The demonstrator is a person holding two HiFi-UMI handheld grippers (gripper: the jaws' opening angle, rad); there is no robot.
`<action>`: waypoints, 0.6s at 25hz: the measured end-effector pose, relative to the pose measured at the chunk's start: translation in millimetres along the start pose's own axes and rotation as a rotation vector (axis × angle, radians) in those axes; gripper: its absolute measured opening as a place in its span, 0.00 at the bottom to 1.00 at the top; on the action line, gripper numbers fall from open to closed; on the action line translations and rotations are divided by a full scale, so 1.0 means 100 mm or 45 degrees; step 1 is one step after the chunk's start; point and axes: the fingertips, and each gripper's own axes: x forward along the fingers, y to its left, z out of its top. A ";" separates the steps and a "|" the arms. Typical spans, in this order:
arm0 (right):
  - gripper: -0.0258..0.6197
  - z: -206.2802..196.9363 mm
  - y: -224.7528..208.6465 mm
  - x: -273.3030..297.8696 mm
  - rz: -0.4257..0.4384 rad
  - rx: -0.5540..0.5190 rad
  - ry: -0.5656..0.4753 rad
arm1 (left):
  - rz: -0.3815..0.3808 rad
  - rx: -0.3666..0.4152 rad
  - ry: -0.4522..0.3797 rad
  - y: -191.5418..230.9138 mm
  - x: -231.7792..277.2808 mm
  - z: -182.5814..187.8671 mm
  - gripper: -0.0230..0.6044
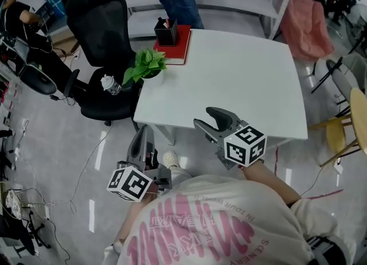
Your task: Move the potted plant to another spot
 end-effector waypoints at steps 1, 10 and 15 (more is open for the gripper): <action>0.41 0.01 0.01 -0.04 0.000 0.002 -0.010 | 0.001 0.002 0.000 -0.03 -0.02 -0.01 0.08; 0.22 0.03 0.13 -0.29 0.048 0.088 -0.040 | 0.021 0.024 0.033 -0.17 -0.16 -0.15 0.08; 0.13 0.02 0.18 -0.31 0.070 0.111 -0.063 | 0.026 0.020 0.059 -0.14 -0.20 -0.24 0.08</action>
